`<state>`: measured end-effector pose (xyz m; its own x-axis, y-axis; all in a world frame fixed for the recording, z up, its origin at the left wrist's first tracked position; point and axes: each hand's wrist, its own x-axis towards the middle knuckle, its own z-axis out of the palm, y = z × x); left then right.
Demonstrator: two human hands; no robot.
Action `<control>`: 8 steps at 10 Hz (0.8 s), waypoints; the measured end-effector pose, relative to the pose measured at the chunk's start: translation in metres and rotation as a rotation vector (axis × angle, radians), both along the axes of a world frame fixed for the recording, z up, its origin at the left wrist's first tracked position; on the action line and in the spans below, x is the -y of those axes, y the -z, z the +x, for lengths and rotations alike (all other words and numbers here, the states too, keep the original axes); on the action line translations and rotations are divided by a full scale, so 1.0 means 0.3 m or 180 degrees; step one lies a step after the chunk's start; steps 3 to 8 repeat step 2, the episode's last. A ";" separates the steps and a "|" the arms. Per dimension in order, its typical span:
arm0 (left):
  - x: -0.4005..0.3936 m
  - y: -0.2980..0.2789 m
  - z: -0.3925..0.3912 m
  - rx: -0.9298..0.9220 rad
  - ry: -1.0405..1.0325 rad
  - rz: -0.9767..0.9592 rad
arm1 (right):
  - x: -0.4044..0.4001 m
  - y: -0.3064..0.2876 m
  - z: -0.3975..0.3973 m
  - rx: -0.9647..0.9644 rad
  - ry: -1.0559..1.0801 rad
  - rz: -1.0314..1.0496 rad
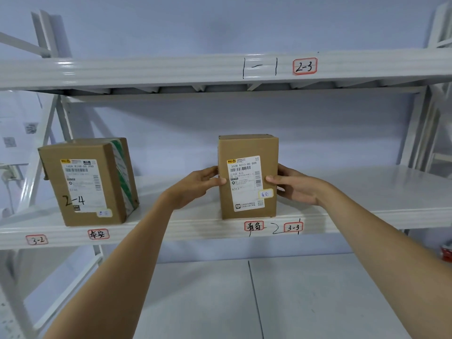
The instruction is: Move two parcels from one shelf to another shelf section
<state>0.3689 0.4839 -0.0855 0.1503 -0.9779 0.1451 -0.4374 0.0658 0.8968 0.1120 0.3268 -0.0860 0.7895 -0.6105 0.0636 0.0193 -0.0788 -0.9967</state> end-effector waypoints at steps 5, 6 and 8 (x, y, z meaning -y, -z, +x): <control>-0.059 0.002 0.008 0.0338 -0.0535 -0.0226 | -0.010 0.004 -0.041 0.0697 0.1076 -0.0002; -0.059 0.002 0.008 0.0338 -0.0535 -0.0226 | -0.010 0.004 -0.041 0.0697 0.1076 -0.0002; -0.059 0.002 0.008 0.0338 -0.0535 -0.0226 | -0.010 0.004 -0.041 0.0697 0.1076 -0.0002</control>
